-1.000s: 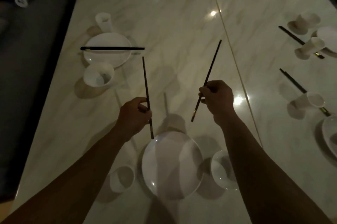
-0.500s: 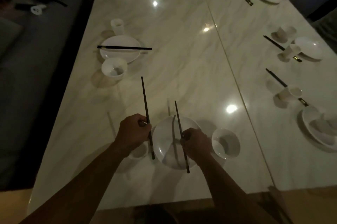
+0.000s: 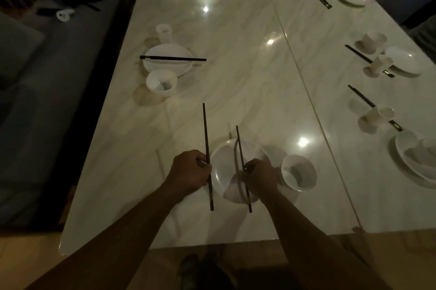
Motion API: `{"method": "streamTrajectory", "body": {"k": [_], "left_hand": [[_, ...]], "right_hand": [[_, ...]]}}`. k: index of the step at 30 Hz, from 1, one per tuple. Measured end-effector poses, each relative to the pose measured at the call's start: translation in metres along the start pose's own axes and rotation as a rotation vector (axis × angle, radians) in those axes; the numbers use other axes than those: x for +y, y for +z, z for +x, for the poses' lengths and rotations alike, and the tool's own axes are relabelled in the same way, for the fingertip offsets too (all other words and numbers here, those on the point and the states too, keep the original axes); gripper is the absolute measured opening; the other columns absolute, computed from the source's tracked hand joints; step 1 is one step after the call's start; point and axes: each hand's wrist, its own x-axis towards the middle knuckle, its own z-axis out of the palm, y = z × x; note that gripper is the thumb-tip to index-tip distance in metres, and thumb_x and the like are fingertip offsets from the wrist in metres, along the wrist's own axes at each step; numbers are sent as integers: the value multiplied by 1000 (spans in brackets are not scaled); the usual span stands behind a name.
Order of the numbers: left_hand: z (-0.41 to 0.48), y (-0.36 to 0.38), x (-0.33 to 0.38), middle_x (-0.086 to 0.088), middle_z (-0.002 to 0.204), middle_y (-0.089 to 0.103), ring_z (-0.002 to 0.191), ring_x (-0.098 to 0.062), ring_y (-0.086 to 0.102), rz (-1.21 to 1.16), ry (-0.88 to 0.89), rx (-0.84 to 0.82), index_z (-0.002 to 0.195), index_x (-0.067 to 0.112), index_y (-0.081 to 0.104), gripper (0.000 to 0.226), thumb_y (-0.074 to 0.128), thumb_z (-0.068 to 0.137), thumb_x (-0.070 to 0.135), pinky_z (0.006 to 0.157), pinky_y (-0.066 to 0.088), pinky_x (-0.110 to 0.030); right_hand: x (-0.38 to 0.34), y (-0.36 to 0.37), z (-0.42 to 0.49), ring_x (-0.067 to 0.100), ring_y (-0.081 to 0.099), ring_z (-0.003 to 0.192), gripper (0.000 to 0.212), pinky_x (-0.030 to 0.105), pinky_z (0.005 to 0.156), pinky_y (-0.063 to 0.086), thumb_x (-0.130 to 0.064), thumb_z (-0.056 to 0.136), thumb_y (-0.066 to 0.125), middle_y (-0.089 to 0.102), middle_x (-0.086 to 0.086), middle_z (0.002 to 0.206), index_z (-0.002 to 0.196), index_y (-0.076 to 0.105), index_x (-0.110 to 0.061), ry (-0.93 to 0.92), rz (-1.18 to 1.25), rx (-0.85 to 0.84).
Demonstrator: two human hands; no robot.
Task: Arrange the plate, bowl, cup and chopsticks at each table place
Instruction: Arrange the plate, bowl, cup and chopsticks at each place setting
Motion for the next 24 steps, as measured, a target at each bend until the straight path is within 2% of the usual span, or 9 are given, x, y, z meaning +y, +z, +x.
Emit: {"method": "streamTrajectory", "body": {"k": [6, 10, 15, 17, 19, 20, 22, 24], "left_hand": [[-7, 11, -2, -3, 75, 71, 61, -19, 71, 39, 8, -24, 94, 12, 69, 13, 71, 81, 14, 65, 62, -40], [-8, 22, -6, -2, 76, 71, 62, -18, 71, 75, 3, -57, 96, 14, 66, 15, 71, 83, 16, 66, 62, -40], [-5, 39, -16, 1, 77, 71, 62, -14, 71, 122, 11, -86, 88, 26, 63, 12, 71, 81, 20, 68, 62, -39], [-5, 46, -17, -1, 78, 71, 65, -16, 71, 126, 14, -91, 86, 27, 62, 13, 71, 82, 19, 69, 62, -39], [-4, 52, -18, -1, 79, 71, 68, -17, 71, 133, 3, -91, 86, 25, 64, 11, 71, 82, 17, 69, 62, -39], [-3, 55, -18, -1, 80, 72, 70, -17, 71, 137, -5, -88, 89, 22, 66, 10, 71, 82, 17, 71, 61, -39], [-2, 62, -15, -2, 81, 72, 70, -17, 71, 118, -39, -100, 93, 17, 69, 12, 72, 81, 18, 72, 61, -40], [0, 69, -10, -4, 79, 73, 67, -18, 72, 100, -64, -120, 92, 17, 69, 12, 72, 81, 17, 70, 62, -40]], "right_hand": [[4, 1, 2, 8, 63, 75, 29, 9, 54, 38, -26, 85, 74, 73, 2, 96, 111, 71, -14, -2, 57, -2], [5, 1, 3, 0, 54, 62, 24, 7, 43, 31, -25, 89, 71, 73, 2, 98, 110, 71, -15, -23, 26, 24], [7, -2, 4, -3, 48, 62, 23, 8, 40, 32, -22, 90, 69, 72, 2, 105, 112, 70, -14, -58, -4, 34], [7, -4, 3, -2, 53, 66, 25, 7, 45, 31, -23, 91, 68, 72, 2, 106, 113, 69, -14, -75, -24, 34], [7, -8, 1, 7, 61, 80, 29, 6, 60, 35, -25, 92, 67, 71, 3, 109, 118, 66, -12, -80, -26, 49], [7, -11, 0, 10, 64, 86, 30, 11, 68, 41, -26, 92, 66, 71, 2, 108, 119, 65, -12, -76, -8, 69], [9, -20, 1, 12, 66, 87, 24, 23, 81, 52, -27, 92, 65, 72, 0, 100, 113, 66, -14, -91, 31, 111], [15, -36, 3, 11, 66, 82, 16, 24, 74, 55, -26, 92, 65, 68, -7, 89, 104, 68, -16, -133, 47, 126]]}}
